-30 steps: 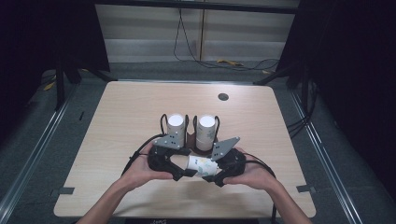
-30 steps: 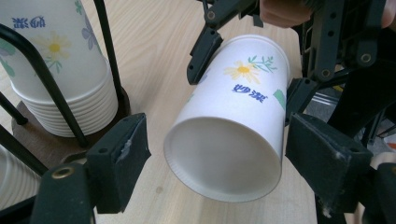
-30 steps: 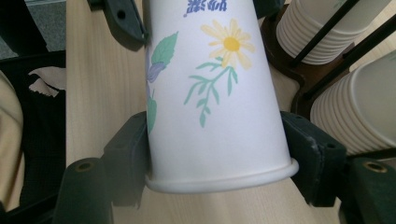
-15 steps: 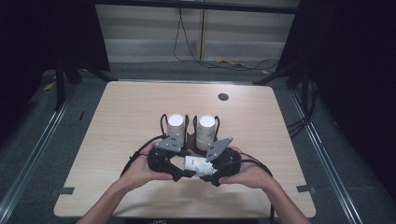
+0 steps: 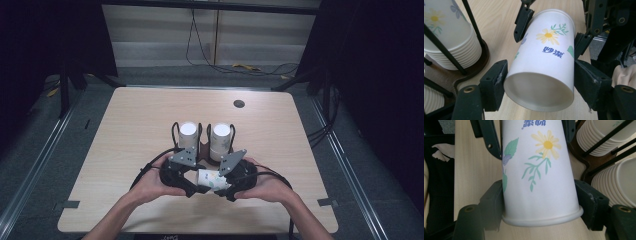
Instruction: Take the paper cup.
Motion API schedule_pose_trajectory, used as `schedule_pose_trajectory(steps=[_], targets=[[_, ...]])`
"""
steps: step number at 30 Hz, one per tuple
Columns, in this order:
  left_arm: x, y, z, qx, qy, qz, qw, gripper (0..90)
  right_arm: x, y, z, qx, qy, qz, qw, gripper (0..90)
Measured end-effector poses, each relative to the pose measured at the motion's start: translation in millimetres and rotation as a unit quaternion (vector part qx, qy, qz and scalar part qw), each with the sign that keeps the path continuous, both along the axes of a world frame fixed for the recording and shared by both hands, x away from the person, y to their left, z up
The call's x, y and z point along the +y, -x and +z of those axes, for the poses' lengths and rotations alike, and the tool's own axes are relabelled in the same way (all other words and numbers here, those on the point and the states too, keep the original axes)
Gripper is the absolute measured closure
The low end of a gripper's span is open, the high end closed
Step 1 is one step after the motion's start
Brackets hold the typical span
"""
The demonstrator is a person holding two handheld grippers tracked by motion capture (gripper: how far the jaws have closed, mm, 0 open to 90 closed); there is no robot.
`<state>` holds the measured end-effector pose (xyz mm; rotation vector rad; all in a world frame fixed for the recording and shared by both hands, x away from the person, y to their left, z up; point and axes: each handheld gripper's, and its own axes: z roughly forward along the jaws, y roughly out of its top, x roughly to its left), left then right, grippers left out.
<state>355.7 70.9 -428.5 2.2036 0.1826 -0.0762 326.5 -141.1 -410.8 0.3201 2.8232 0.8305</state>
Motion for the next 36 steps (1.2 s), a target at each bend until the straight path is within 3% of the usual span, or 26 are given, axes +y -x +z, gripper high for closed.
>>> schedule_pose_trajectory(steps=[6,14,16,22,26,31,36], targets=[[-3.1,2.6,-1.0,-0.007,-0.009,-0.007,0.9999,25.6,6.2,1.4,-4.0,0.001,0.016,0.014,0.9998,30.9],[-2.4,2.7,-2.3,-0.006,-0.016,-0.018,0.9997,31.2,8.3,0.2,-3.0,0.001,0.025,0.019,0.9995,30.9],[-2.0,2.1,-2.9,-0.01,-0.026,-0.022,0.9994,31.2,10.0,0.3,-2.8,0.003,0.029,0.023,0.9993,30.9],[-2.7,3.3,-6.7,-0.008,-0.04,-0.028,0.9988,31.6,14.0,-0.4,-2.6,0.004,0.031,0.03,0.9991,30.9],[-3.0,2.7,-8.8,0.005,-0.05,-0.035,0.9981,33.2,15.6,1.7,-4.4,0.003,0.04,0.034,0.9986,30.8],[-4.5,2.3,-11.3,0.008,-0.048,-0.04,0.998,34.1,15.7,3.0,-6.7,0.0,0.047,0.035,0.9983,28.1],[-2.6,0.0,-12.6,0.024,-0.036,-0.042,0.9982,34.1,15.5,3.7,-7.5,-0.003,0.042,0.032,0.9986,23.6]])
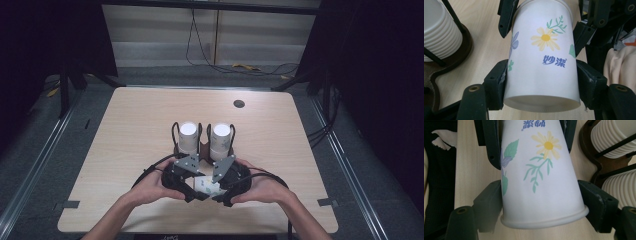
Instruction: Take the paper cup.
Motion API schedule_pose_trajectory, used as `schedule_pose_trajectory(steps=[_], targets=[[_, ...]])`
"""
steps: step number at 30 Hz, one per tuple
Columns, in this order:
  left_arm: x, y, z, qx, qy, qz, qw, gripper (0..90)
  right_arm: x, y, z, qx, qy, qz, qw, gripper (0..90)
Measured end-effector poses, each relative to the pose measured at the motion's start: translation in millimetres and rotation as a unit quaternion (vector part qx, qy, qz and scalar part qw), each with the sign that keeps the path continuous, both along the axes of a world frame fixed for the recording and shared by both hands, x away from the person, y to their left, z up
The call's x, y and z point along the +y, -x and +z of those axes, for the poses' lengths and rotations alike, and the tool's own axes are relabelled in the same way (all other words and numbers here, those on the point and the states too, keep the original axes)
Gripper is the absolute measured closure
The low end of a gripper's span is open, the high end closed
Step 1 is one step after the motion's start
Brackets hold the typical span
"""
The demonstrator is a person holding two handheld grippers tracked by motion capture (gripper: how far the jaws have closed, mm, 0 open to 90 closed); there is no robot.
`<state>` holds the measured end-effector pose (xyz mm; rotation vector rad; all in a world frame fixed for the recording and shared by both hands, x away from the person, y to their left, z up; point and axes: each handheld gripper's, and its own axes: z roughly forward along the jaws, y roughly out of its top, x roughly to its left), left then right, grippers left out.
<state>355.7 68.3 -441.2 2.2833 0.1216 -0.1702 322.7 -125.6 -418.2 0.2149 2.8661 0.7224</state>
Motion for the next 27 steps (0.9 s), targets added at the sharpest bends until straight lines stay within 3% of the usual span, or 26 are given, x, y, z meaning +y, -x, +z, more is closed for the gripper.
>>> schedule_pose_trajectory(steps=[2,8,9,14,15,20,22,26,27], targets=[[2.5,-1.3,1.0,0.005,-0.002,0.003,1.0,34.1,-3.1,0.1,0.2,-0.001,-0.021,-0.004,0.9998,20.4],[6.2,-0.4,2.6,0.002,0.016,0.007,0.9998,34.1,-12.9,0.2,-3.1,0.001,-0.047,-0.025,0.9986,17.4],[7.1,-0.3,3.5,0.001,0.017,0.007,0.9998,34.0,-18.2,0.5,-2.9,0.005,-0.065,-0.035,0.9972,17.2],[7.9,0.0,3.7,0.003,0.031,0.006,0.9995,34.0,-29.2,2.6,-2.9,0.005,-0.095,-0.051,0.9941,15.7],[8.3,0.2,4.3,-0.005,0.026,0.002,0.9997,34.0,-29.2,2.6,-2.9,0.005,-0.095,-0.051,0.9941,15.7],[11.8,1.3,10.7,-0.016,0.05,-0.001,0.9986,34.0,-35.4,6.9,-2.5,0.003,-0.114,-0.065,0.9914,15.9],[14.0,1.5,12.7,-0.015,0.059,0.003,0.9982,34.0,-40.0,9.1,0.0,0.006,-0.141,-0.071,0.9874,16.3],[17.4,0.4,14.0,0.003,0.08,0.023,0.9966,34.1,-44.9,10.8,3.6,0.0,-0.161,-0.08,0.9837,16.4],[18.5,0.5,14.7,0.006,0.087,0.028,0.9958,34.1,-46.1,11.1,3.8,-0.002,-0.173,-0.086,0.9811,16.3]])
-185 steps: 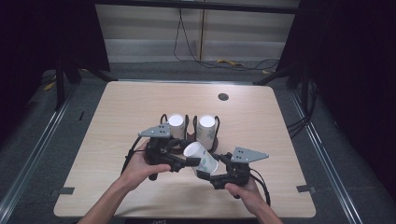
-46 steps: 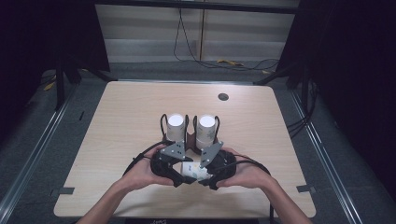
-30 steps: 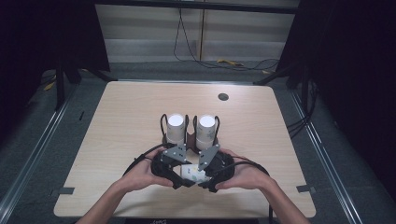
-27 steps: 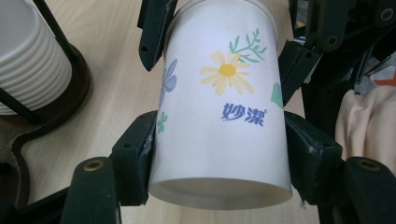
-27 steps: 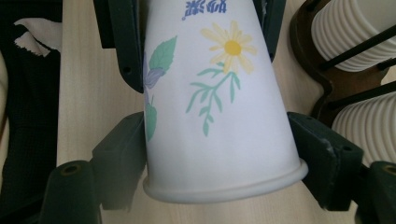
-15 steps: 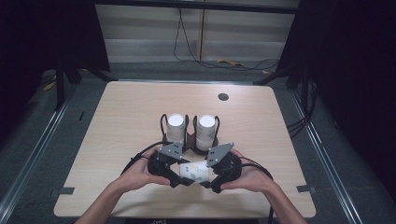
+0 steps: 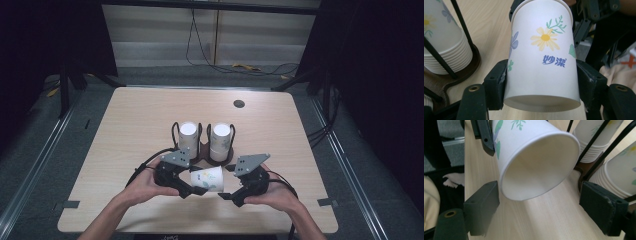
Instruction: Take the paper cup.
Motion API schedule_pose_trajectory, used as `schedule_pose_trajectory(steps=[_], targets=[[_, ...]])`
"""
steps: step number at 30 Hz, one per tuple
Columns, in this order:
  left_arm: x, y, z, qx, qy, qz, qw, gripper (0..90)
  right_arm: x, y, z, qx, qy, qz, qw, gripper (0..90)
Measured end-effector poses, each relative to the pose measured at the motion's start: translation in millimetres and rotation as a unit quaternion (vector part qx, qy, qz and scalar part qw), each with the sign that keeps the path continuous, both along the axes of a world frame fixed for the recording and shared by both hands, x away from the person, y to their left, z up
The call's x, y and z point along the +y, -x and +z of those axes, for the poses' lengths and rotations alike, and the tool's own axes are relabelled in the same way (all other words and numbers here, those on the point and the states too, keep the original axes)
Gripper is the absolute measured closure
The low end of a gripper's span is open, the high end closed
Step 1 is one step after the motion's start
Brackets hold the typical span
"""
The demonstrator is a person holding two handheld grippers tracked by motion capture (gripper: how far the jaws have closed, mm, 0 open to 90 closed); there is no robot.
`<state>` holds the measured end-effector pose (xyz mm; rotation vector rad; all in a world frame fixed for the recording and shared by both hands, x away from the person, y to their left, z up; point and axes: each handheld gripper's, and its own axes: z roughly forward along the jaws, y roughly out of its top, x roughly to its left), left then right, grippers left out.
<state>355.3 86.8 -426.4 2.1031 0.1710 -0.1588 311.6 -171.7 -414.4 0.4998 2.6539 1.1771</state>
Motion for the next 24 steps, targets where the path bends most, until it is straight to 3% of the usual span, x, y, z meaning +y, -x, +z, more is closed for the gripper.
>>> schedule_pose_trajectory(steps=[3,13,15,20,22,23,24], targets=[[2.7,-0.1,3.0,-0.004,0.012,0.01,0.9999,34.1,-0.7,0.6,-0.6,0.0,-0.01,-0.004,0.9999,16.6],[5.1,0.9,8.0,-0.007,0.045,0.016,0.9988,34.0,-11.6,-0.2,1.6,0.002,-0.087,-0.022,0.996,17.6],[2.1,2.0,9.0,-0.013,0.047,0.014,0.9987,34.0,-15.4,-1.3,1.9,0.012,-0.11,-0.023,0.9936,17.6],[-1.6,4.4,11.0,-0.016,0.054,0.015,0.9983,34.0,-20.2,-0.8,3.1,0.013,-0.134,-0.024,0.9906,17.5],[-1.2,4.1,12.1,-0.01,0.061,0.015,0.998,33.9,-22.9,-0.5,4.0,0.016,-0.151,-0.028,0.988,17.3],[-0.6,3.8,13.1,-0.014,0.066,0.021,0.9975,34.0,-25.8,-0.6,5.0,0.018,-0.174,-0.027,0.9843,17.5],[-0.6,3.8,13.1,-0.014,0.066,0.021,0.9975,34.0,-25.8,-0.6,5.0,0.018,-0.174,-0.027,0.9843,17.5]])
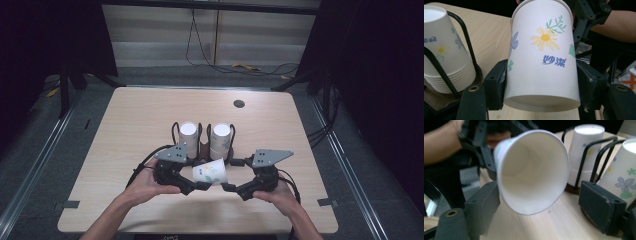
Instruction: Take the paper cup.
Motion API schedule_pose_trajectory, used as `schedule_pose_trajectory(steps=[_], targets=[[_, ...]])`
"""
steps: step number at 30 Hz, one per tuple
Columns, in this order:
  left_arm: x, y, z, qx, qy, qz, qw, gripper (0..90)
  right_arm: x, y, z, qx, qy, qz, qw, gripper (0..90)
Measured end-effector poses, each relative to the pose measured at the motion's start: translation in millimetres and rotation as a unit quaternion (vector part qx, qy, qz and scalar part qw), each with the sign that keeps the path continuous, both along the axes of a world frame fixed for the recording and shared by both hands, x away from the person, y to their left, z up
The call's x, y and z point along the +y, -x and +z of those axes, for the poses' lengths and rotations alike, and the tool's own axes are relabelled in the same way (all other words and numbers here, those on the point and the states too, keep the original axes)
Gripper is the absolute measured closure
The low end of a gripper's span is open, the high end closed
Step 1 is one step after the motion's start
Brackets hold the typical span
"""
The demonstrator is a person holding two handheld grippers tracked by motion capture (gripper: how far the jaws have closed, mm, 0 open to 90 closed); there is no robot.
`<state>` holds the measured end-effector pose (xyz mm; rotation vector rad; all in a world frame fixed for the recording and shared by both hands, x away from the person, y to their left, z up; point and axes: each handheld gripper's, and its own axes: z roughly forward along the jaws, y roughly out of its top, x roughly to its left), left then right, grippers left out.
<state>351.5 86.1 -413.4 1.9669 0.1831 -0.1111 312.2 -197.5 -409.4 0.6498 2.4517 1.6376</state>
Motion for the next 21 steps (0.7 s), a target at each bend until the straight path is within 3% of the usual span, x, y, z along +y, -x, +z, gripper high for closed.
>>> schedule_pose_trajectory(steps=[4,12,14,21], targets=[[1.7,-0.4,1.7,-0.004,0.007,0.004,1.0,34.0,-5.3,-2.6,0.6,0.01,-0.037,-0.004,0.9993,17.6],[2.9,1.7,4.4,-0.018,0.035,0.009,0.9992,33.9,-3.2,-1.9,5.0,0.002,-0.056,-0.007,0.9984,17.7],[2.5,2.3,4.5,-0.013,0.043,0.005,0.999,33.9,-2.0,-1.0,7.9,-0.004,-0.065,-0.005,0.9978,17.7],[0.6,2.6,3.4,-0.011,0.047,0.002,0.9988,33.9,1.0,1.8,13.2,-0.007,-0.086,0.003,0.9963,17.6]])
